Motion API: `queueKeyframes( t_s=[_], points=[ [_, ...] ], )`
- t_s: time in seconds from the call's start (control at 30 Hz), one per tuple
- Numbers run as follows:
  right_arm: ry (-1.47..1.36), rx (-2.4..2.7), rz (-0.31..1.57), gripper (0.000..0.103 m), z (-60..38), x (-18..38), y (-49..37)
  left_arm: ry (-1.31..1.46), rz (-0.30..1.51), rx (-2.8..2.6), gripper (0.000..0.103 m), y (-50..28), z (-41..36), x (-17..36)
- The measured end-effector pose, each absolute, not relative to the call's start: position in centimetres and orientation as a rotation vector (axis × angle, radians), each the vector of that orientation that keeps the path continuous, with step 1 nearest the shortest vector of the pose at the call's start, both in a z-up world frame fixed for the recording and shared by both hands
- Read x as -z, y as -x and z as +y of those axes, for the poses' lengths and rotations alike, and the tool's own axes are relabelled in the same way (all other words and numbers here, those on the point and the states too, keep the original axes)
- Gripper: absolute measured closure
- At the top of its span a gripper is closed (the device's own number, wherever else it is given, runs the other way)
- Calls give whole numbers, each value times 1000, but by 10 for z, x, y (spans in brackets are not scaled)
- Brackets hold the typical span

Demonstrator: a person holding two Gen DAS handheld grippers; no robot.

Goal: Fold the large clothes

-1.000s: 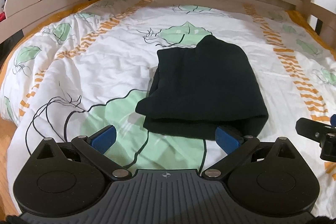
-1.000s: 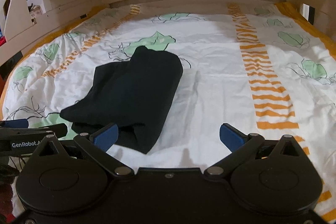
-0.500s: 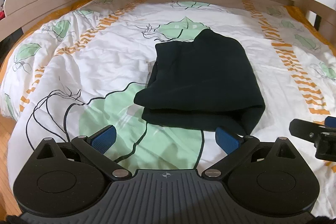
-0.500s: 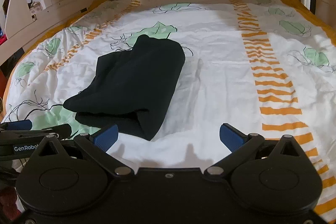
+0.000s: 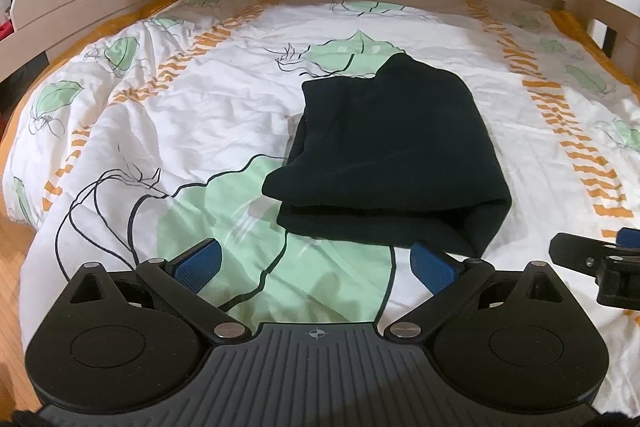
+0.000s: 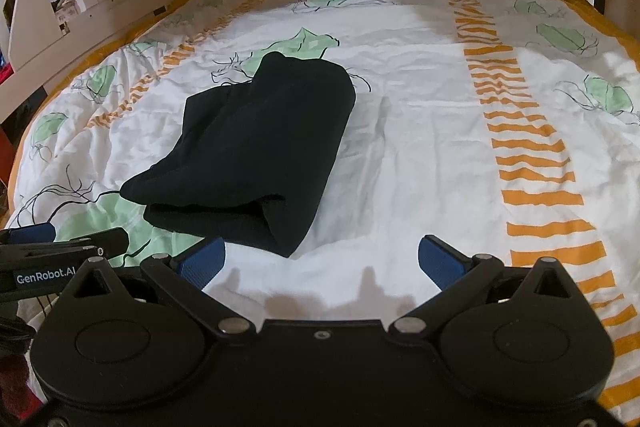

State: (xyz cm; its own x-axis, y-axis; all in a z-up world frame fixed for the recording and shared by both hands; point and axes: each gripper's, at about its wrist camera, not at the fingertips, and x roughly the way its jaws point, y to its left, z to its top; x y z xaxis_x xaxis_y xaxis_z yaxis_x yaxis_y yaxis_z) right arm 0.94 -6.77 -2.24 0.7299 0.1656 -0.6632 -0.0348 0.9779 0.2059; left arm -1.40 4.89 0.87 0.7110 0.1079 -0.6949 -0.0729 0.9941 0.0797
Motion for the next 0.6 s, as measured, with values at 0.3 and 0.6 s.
queueKeyframes(
  t_s=[0.3, 0.6],
  points=[
    [-191, -114, 755, 1, -68, 23, -11, -48, 775, -98, 1, 14, 49, -8],
    [-193, -116, 760, 1, -66, 25, -11, -48, 777, -97, 1, 14, 49, -8]
  ],
)
